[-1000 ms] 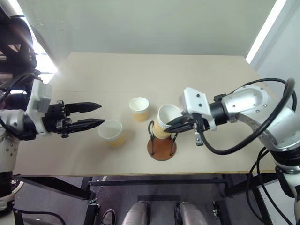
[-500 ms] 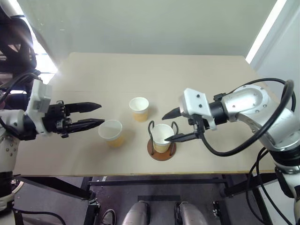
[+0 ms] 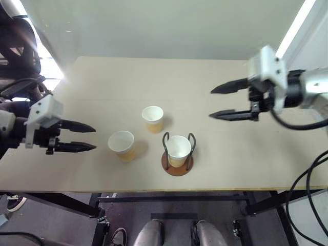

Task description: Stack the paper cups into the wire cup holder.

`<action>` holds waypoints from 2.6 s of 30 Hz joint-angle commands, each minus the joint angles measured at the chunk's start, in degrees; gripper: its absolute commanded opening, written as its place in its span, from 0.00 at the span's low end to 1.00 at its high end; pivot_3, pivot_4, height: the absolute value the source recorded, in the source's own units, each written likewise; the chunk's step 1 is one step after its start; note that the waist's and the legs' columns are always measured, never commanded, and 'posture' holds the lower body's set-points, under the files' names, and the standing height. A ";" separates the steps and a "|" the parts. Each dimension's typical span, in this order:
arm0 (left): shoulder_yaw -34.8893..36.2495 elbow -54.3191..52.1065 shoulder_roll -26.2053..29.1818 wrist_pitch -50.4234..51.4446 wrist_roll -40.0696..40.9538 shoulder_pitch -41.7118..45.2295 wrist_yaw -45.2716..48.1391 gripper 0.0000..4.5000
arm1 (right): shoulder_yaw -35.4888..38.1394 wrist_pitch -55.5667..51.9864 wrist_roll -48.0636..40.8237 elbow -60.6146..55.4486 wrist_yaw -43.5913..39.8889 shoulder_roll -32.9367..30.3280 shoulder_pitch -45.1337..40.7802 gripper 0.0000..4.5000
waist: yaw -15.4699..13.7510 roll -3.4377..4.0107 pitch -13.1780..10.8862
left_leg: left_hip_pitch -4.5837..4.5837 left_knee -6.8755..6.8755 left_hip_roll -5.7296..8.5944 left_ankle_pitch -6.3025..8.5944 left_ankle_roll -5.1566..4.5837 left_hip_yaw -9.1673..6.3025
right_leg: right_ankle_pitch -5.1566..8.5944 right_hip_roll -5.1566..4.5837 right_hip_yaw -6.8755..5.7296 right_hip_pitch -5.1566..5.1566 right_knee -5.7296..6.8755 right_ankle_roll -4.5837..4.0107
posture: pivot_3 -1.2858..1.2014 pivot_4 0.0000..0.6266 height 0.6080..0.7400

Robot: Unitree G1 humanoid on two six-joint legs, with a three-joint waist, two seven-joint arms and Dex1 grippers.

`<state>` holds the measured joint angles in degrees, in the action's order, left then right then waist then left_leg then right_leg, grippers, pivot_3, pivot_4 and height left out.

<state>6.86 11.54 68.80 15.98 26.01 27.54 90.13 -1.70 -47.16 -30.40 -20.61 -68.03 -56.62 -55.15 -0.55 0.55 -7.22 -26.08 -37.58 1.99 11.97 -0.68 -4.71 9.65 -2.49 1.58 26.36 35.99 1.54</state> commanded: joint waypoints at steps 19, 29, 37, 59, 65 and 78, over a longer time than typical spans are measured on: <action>-18.78 10.87 -7.68 -10.21 -5.28 13.11 2.37 0.63 | 14.07 -11.97 -16.54 -10.30 8.44 -8.37 3.31 0.67 | 0.13 0.00 0.00 | -0.01 0.14 -0.07 -0.24 -0.22 0.02 | -0.01 0.03 -0.06 0.06 0.02 0.16 | 0.52 0.24 1.00; -22.21 16.13 -11.59 -16.57 -11.27 15.36 2.37 0.63 | 14.87 -12.12 -18.89 -11.38 11.32 -10.93 4.64 0.67 | -0.09 0.00 0.00 | -0.03 0.13 -0.07 -0.56 -0.67 0.02 | -0.05 0.03 -0.07 0.06 0.00 0.29 | 0.52 0.24 1.00; -22.02 18.03 -13.56 -17.52 -12.60 18.33 2.37 0.19 | 15.84 -11.93 -20.05 -12.19 12.54 -12.67 6.25 0.68 | -0.14 0.00 0.00 | -0.07 0.06 -0.06 -0.59 -0.73 0.04 | -0.11 0.03 -0.06 0.05 -0.01 0.40 | 0.52 0.24 1.00; -46.75 9.19 -8.81 -7.60 27.24 51.38 2.37 0.02 | 44.50 -20.61 -32.69 -20.55 12.90 -20.65 28.10 0.68 | -0.69 0.20 -0.06 | -0.49 -0.57 0.23 -0.13 -0.51 0.09 | -0.03 -0.13 0.06 -0.02 -0.07 1.28 | 0.52 0.24 1.00; -60.83 16.68 -15.03 -18.49 27.86 59.93 2.37 0.02 | 52.26 -25.50 -35.97 -23.75 16.36 -21.76 31.03 0.68 | -0.89 0.21 -0.08 | -0.75 -0.69 0.32 -0.13 -0.69 0.02 | 0.24 -0.32 0.07 -0.05 -0.11 1.97 | 0.52 0.24 1.00; -91.97 22.71 -21.95 -39.23 33.39 75.52 2.37 0.02 | 68.59 -37.91 -52.18 -26.45 26.60 -25.49 34.36 0.68 | -1.05 0.23 -0.14 | -0.93 -1.11 0.75 0.22 -1.48 0.43 | 0.62 -0.80 0.10 -0.05 -0.15 3.08 | 0.52 0.24 1.00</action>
<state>-83.81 33.34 46.43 -20.40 57.95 100.68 90.75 63.50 -84.45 -80.72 -47.47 -43.11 -80.95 -20.65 -1.60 0.78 -7.36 -27.05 -38.75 2.72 12.28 -2.18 -4.31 10.30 -3.34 1.73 26.30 35.83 4.57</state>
